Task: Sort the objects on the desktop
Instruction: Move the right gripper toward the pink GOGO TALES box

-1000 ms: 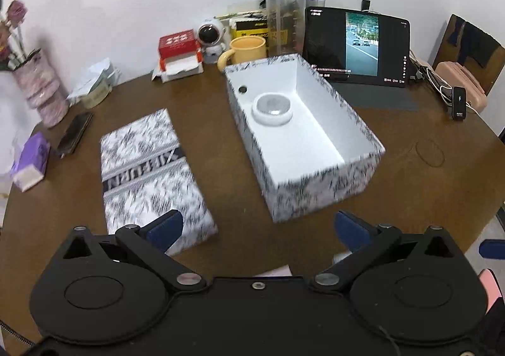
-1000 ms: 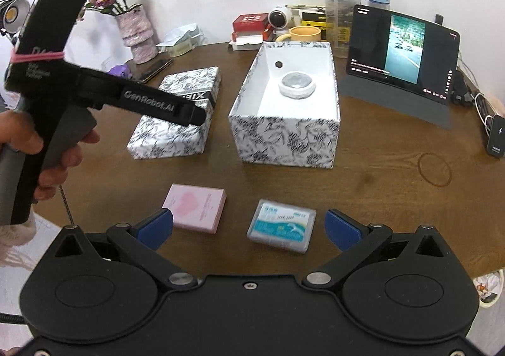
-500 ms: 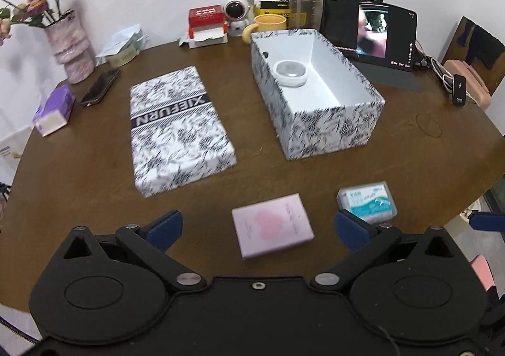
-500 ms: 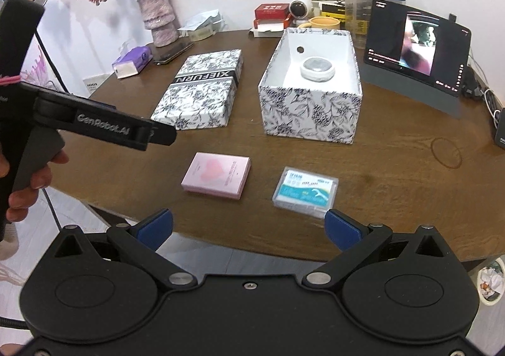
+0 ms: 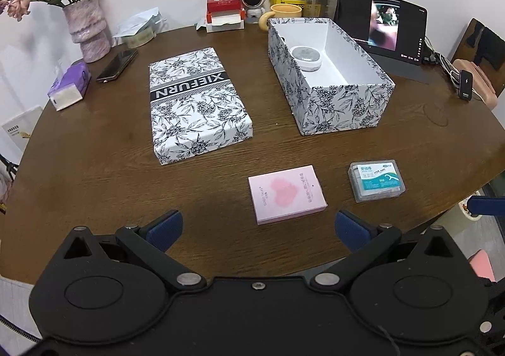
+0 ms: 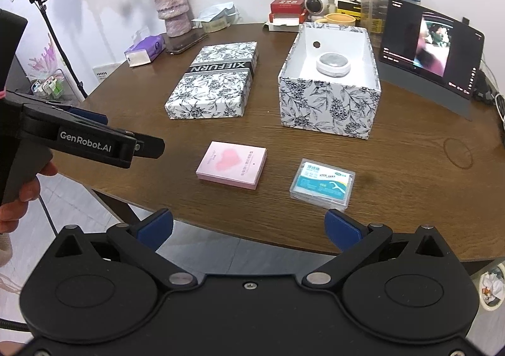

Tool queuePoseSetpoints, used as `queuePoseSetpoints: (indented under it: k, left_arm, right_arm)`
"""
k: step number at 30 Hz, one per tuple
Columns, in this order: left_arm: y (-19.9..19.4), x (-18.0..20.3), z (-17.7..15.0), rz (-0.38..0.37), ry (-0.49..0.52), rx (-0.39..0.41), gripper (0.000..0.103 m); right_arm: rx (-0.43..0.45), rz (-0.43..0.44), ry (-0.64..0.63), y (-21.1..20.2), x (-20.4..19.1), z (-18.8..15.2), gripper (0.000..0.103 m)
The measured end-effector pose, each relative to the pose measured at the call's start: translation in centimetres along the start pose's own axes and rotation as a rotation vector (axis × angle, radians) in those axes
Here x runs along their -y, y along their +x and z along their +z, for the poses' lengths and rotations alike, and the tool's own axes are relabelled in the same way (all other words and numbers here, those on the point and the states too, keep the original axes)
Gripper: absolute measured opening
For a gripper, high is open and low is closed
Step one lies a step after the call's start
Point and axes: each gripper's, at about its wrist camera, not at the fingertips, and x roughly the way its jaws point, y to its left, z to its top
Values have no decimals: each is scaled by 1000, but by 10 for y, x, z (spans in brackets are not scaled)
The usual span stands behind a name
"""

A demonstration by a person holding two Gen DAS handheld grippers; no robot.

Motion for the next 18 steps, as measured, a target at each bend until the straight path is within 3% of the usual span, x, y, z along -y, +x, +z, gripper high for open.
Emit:
queuePoseSetpoints:
  k: [18]
  left_arm:
    - [6,-17,-6,8,-14,-27,103]
  right_arm:
    - [-27,17,-63,22,-10,16,103]
